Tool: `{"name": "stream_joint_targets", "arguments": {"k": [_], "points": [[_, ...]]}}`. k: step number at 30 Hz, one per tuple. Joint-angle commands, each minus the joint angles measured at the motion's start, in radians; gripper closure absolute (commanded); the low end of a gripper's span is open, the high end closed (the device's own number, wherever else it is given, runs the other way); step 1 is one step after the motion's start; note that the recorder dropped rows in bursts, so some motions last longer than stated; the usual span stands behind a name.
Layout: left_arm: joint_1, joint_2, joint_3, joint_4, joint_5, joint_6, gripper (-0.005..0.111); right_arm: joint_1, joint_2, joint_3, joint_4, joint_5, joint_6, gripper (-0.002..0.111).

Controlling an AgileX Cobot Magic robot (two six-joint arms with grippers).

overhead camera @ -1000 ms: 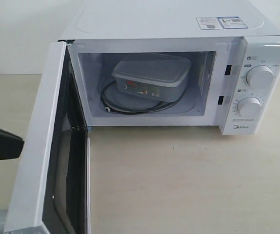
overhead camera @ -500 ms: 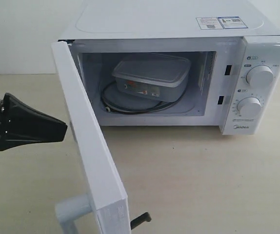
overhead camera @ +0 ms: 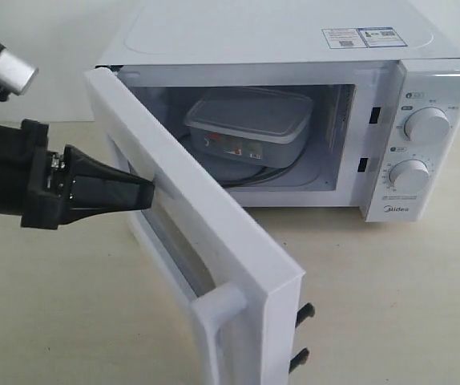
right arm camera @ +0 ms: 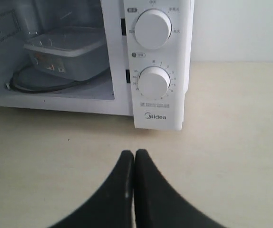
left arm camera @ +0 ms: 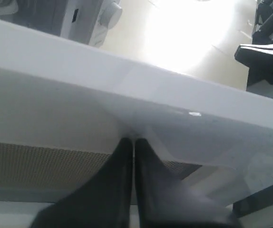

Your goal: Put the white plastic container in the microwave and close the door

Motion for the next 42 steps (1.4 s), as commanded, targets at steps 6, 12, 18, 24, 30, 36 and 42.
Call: {"name": "stream_joint_targets", "arguments": {"k": [6,12,18,24,30,36,42], "points": [[-0.103,0.140,-0.164,-0.085,-0.029,0.090,0.103,0.003,-0.005,0.000,-0.007,-0.089,-0.003,0.109],[-0.145,0.204,-0.276,-0.074,-0.044,0.081,0.103,0.003,-0.005,0.000,-0.007,-0.117,-0.003,0.109],[-0.145,0.149,-0.281,0.101,-0.087,-0.023,0.103,0.003,-0.005,0.000,-0.007,-0.161,-0.003,0.109],[-0.145,0.069,-0.281,0.202,-0.108,-0.078,0.103,0.003,-0.005,0.000,-0.007,-0.287,-0.003,0.109],[-0.145,-0.036,-0.221,0.268,-0.265,-0.181,0.103,0.003,-0.005,0.000,-0.007,-0.342,0.056,0.109],[-0.145,-0.247,-0.073,0.268,-0.391,-0.246,0.103,0.003,-0.005,0.000,-0.007,-0.374,0.123,0.109],[-0.145,-0.578,0.134,0.268,-0.593,-0.276,0.103,0.003,0.013,-0.085,-0.082,-0.468,0.129,0.109]]}}
